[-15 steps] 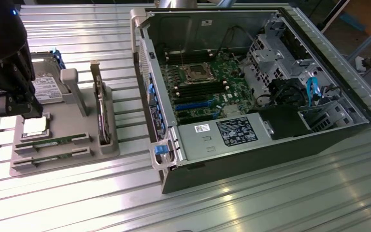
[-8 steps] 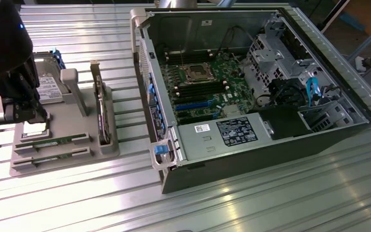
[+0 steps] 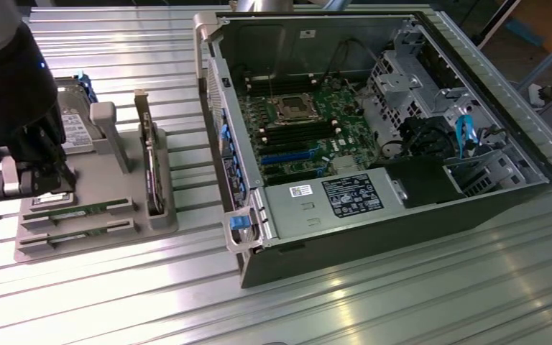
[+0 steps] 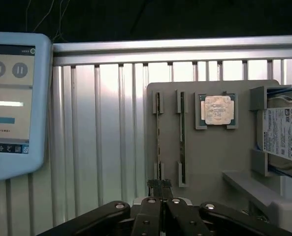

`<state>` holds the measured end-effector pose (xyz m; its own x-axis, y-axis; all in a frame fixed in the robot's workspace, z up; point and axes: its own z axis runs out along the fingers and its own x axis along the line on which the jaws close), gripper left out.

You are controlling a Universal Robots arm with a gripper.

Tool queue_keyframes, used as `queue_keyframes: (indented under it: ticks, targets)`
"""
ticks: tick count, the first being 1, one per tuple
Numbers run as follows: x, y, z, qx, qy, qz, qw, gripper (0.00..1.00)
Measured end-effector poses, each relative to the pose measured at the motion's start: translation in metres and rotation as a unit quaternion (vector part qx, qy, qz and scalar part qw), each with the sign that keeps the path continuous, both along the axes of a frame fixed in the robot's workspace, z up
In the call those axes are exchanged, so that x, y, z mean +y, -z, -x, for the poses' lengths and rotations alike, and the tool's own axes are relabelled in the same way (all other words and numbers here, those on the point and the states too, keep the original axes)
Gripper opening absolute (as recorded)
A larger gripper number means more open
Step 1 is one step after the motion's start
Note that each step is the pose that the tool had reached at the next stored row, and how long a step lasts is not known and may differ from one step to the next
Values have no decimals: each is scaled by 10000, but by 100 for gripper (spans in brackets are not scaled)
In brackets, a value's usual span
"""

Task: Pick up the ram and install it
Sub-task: 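Pick up the ram and move it above insertion slot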

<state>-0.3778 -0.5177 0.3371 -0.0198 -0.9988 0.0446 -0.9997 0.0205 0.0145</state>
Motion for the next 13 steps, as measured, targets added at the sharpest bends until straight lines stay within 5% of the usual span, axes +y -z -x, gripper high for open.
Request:
queue_keyframes:
  ticks: [6, 7, 11, 13]
  targets:
    - [1, 223, 43, -34, 0, 0, 10000, 11]
    - [0, 301, 84, -70, 0, 0, 10000, 11]
    - [0, 308, 86, -69, 54, 2, 10000, 11]
    - [-17, 438, 110, -69, 54, 2, 10000, 11]
